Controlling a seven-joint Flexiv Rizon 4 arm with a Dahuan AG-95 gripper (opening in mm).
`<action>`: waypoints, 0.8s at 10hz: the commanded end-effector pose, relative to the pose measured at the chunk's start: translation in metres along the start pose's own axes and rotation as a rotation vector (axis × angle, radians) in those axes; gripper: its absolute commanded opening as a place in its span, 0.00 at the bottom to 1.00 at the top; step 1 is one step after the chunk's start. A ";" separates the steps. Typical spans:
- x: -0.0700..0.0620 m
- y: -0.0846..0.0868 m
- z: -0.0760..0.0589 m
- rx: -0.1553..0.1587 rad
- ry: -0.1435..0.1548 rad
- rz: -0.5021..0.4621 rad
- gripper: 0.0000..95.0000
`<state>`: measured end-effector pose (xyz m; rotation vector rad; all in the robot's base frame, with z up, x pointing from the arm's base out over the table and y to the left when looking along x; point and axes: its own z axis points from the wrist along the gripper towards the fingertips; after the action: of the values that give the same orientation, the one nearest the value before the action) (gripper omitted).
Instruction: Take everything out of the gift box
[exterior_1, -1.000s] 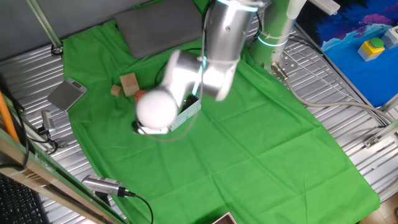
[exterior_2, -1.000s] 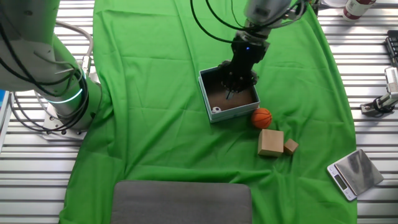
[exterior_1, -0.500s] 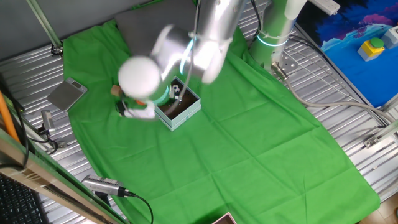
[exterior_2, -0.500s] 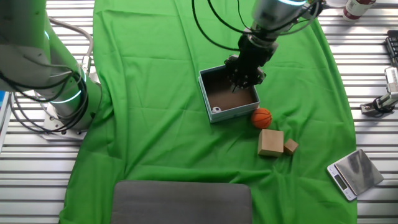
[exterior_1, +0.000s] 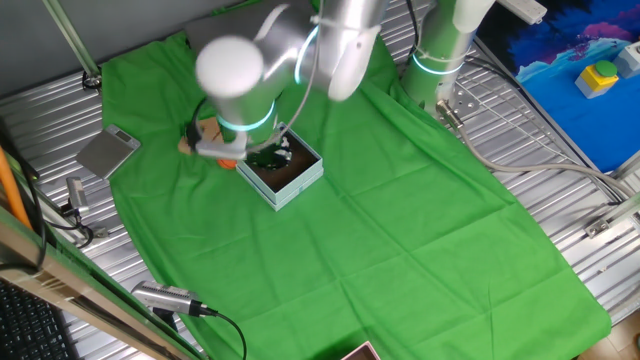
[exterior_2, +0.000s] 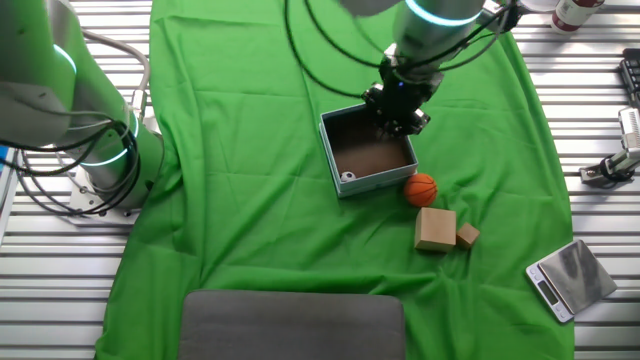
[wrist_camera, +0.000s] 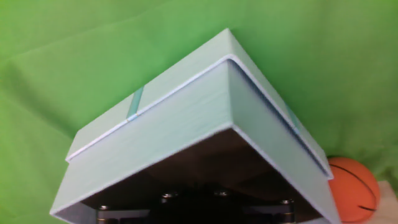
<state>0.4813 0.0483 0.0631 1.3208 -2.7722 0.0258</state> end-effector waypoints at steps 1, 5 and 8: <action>-0.024 -0.001 -0.006 -0.022 -0.157 0.092 0.00; -0.038 -0.012 -0.007 -0.032 -0.200 0.126 0.00; -0.037 -0.035 0.000 -0.051 -0.220 0.109 0.00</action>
<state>0.5327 0.0531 0.0606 1.2173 -3.0109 -0.2120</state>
